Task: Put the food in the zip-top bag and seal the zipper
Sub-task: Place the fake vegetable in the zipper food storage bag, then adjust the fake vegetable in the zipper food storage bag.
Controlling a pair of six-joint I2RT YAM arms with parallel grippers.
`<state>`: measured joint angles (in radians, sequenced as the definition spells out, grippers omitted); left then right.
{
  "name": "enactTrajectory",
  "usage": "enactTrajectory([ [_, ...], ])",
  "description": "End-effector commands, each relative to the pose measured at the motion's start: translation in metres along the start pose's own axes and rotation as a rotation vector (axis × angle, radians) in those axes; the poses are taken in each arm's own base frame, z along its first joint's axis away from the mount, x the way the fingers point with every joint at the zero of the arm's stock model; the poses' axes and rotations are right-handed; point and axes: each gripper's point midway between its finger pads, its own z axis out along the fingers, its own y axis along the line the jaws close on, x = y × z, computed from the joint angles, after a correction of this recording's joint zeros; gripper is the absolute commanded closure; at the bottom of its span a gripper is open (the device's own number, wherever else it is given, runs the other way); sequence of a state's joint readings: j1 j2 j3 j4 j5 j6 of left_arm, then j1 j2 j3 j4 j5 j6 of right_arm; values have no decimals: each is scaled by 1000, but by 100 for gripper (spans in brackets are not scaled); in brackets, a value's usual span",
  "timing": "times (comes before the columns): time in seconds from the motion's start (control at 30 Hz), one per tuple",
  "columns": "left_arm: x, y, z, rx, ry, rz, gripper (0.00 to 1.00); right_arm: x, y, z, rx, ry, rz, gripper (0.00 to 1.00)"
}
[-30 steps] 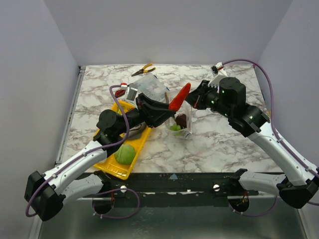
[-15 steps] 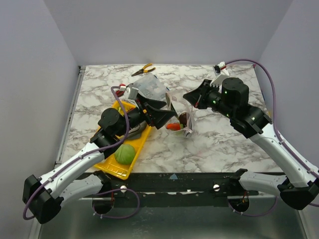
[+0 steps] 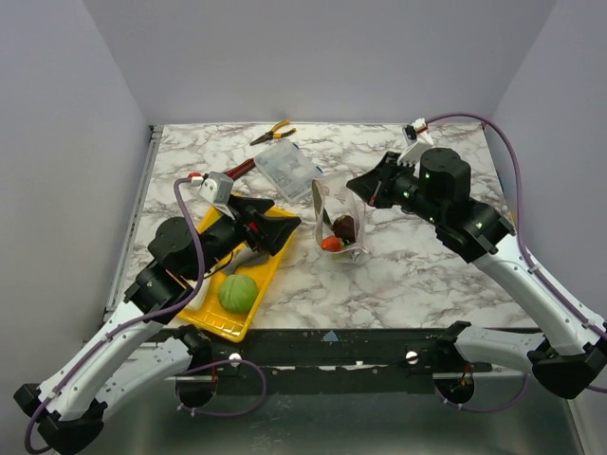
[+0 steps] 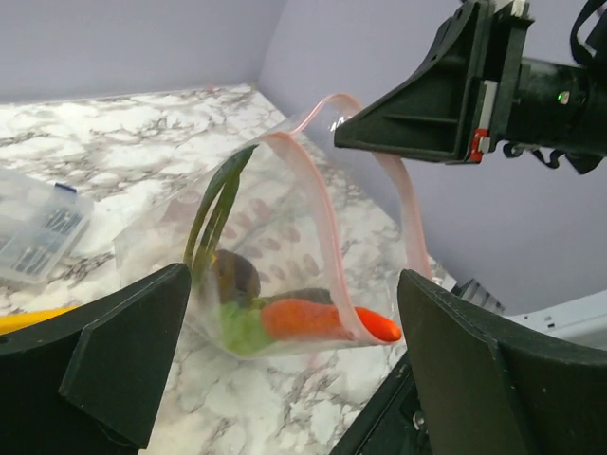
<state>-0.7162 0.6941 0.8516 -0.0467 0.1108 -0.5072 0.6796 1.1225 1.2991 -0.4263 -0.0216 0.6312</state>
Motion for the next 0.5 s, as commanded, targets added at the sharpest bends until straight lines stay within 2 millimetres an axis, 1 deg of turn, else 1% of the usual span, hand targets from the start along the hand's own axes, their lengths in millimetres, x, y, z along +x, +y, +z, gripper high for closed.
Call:
enactTrajectory([
  [0.0, 31, 10, -14, -39, 152, 13, 12, -2, 11, 5, -59, -11, 3, 99],
  [0.1, 44, -9, -10, 60, 238, -47, 19, -1, 9, 6, -54, -8, -1, 100],
  [0.27, 62, -24, 5, 130, 339, -142, 25, 1, 11, 6, -63, -4, 5, 99],
  [0.37, 63, -29, 10, 145, 350, -145, 28, 1, 11, 5, -62, -3, 3, 99],
  [0.43, 58, -35, 9, 166, 344, -75, 34, 0, 11, 3, -60, -4, 2, 99],
  [0.47, 50, -36, 8, 159, 321, -17, 36, 0, 11, 3, -61, -5, 3, 99],
])
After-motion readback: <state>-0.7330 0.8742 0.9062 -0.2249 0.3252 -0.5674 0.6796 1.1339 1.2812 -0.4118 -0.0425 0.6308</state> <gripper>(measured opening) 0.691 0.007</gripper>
